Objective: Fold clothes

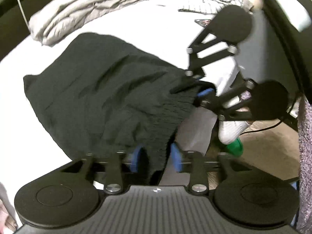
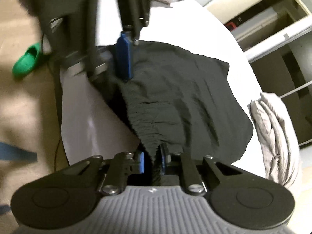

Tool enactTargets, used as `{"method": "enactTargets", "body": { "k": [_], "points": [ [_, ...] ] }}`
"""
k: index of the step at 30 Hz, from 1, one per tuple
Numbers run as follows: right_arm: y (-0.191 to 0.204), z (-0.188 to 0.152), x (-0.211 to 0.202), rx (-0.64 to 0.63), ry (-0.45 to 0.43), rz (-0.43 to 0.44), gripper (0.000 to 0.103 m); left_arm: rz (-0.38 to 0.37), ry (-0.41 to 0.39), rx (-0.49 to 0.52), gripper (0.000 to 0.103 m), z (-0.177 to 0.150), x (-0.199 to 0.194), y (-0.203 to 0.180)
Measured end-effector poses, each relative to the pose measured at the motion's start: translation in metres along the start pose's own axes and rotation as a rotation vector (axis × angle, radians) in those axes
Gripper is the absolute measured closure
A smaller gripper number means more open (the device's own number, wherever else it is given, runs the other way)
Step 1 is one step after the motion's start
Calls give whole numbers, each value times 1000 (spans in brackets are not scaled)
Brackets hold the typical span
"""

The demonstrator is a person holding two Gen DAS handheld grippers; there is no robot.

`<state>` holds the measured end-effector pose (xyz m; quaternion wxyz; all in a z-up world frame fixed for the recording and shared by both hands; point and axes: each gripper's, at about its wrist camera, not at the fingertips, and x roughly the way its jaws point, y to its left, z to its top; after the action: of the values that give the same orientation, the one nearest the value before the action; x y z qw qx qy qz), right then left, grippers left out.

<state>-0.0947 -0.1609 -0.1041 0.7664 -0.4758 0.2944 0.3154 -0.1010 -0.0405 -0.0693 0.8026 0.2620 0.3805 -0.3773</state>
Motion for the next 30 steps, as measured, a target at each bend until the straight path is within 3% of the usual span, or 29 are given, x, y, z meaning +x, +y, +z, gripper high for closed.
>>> {"method": "enactTargets", "body": {
  "k": [6,11,14,15,16,17,23,25,26,27,30],
  "points": [
    [-21,2,-10,117,-31,32,88,142,-22,104,53,0,1,-31],
    [-38,2,-12,218,-44,73,89,402,36,318,54,-14,26,-62],
    [-45,3,-5,261,-43,108,89,490,51,398,54,-21,36,-71],
    [-46,2,-3,272,-41,117,89,516,55,430,55,-23,38,-74],
    [-47,2,-2,281,-39,126,89,532,58,467,64,-25,40,-76],
    [-48,1,0,289,-38,133,88,524,60,477,72,-25,40,-75],
    [-52,-4,2,320,-51,164,85,381,74,383,89,-8,30,-48],
    [-49,-5,-1,306,-57,156,74,308,90,317,89,-2,24,-33],
    [-49,-5,-1,296,-65,149,59,274,100,282,90,2,21,-25],
    [-48,-6,-4,282,-76,136,52,242,110,250,90,5,19,-17],
    [-39,-6,-16,237,-111,104,46,152,143,156,90,17,16,7]
  ]
}}
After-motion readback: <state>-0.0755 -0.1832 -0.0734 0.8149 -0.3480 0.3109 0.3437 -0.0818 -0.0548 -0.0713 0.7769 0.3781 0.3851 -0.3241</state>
